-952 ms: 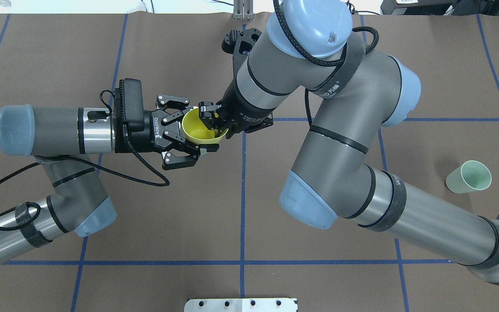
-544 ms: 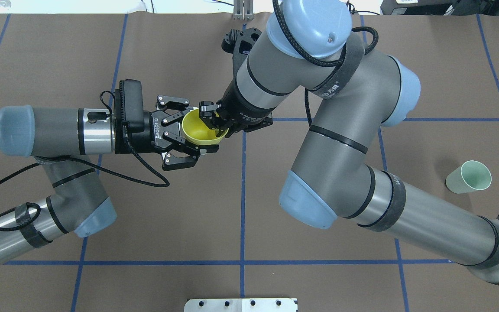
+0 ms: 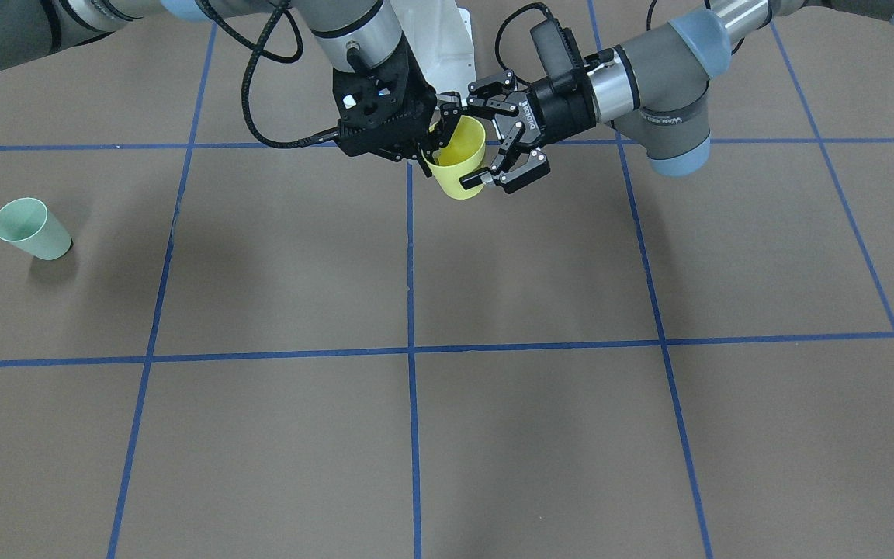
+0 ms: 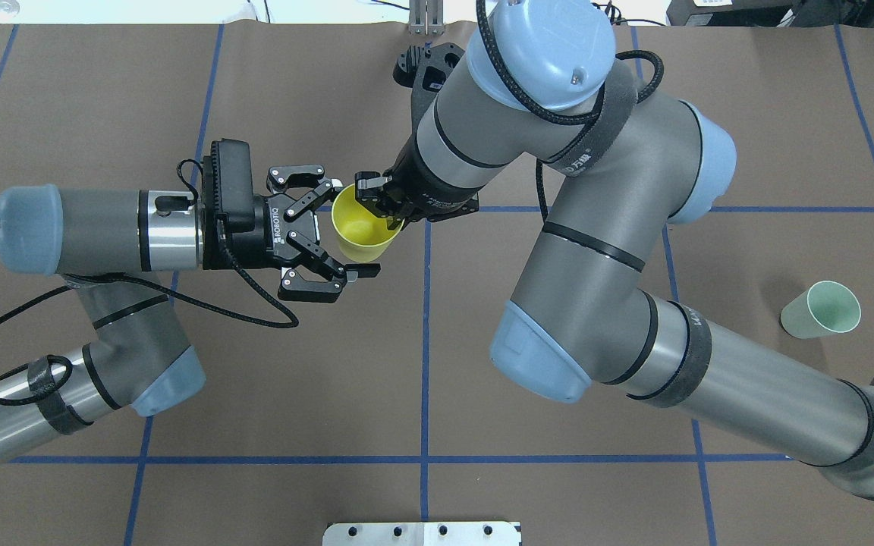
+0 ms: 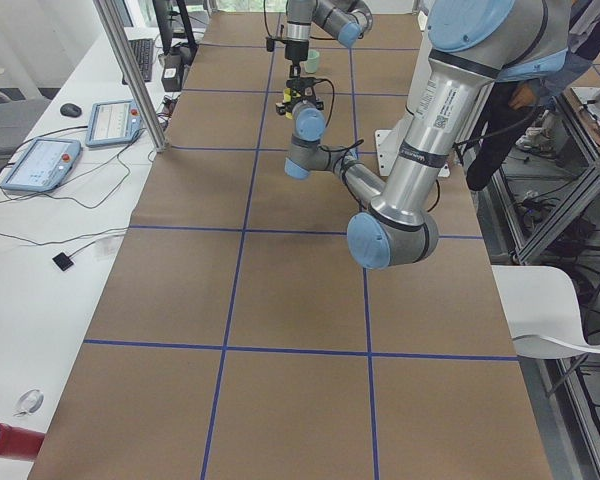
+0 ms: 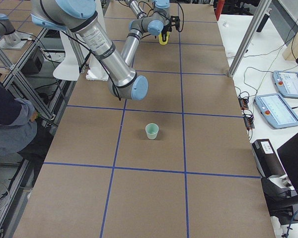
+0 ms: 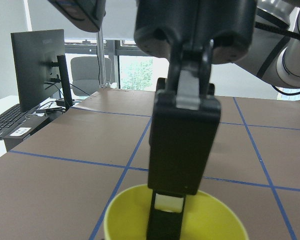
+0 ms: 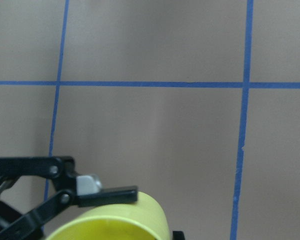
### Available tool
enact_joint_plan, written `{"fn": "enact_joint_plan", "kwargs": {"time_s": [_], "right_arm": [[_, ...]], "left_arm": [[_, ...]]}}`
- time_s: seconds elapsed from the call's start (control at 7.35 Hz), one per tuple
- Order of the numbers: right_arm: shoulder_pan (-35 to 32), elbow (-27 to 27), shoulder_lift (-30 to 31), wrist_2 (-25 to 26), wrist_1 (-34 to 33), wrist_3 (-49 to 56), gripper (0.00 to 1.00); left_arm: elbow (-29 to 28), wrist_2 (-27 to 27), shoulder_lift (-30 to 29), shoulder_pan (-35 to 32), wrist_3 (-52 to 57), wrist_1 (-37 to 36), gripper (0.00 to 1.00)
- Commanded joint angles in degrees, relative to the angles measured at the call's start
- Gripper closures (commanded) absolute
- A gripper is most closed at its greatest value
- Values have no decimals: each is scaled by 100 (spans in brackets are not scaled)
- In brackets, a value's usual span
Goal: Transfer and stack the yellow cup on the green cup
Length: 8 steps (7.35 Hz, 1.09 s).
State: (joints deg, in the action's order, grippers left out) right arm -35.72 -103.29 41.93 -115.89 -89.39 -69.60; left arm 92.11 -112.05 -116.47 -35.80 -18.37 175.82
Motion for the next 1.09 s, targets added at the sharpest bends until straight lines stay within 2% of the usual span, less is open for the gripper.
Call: {"fn": "enact_joint_plan", "kwargs": {"time_s": [0.0, 0.27, 0.54, 0.82, 0.95], "right_arm": [[-5, -50, 34, 31, 1, 0, 100], [-66, -85, 139, 40, 1, 0, 100], [-635, -95, 524, 22, 1, 17, 100], [-1355, -51, 1051, -13, 1, 611, 100], [-1611, -33, 1263, -13, -8, 893, 100]], "left_arm": [[-114, -1, 2, 11, 0, -4, 1], [-158, 8, 11, 11, 0, -4, 1], [-228, 498, 63, 11, 17, -13, 1], [-377, 675, 72, 3, -18, -74, 1], [-474, 1094, 133, 2, -35, -179, 1]]}}
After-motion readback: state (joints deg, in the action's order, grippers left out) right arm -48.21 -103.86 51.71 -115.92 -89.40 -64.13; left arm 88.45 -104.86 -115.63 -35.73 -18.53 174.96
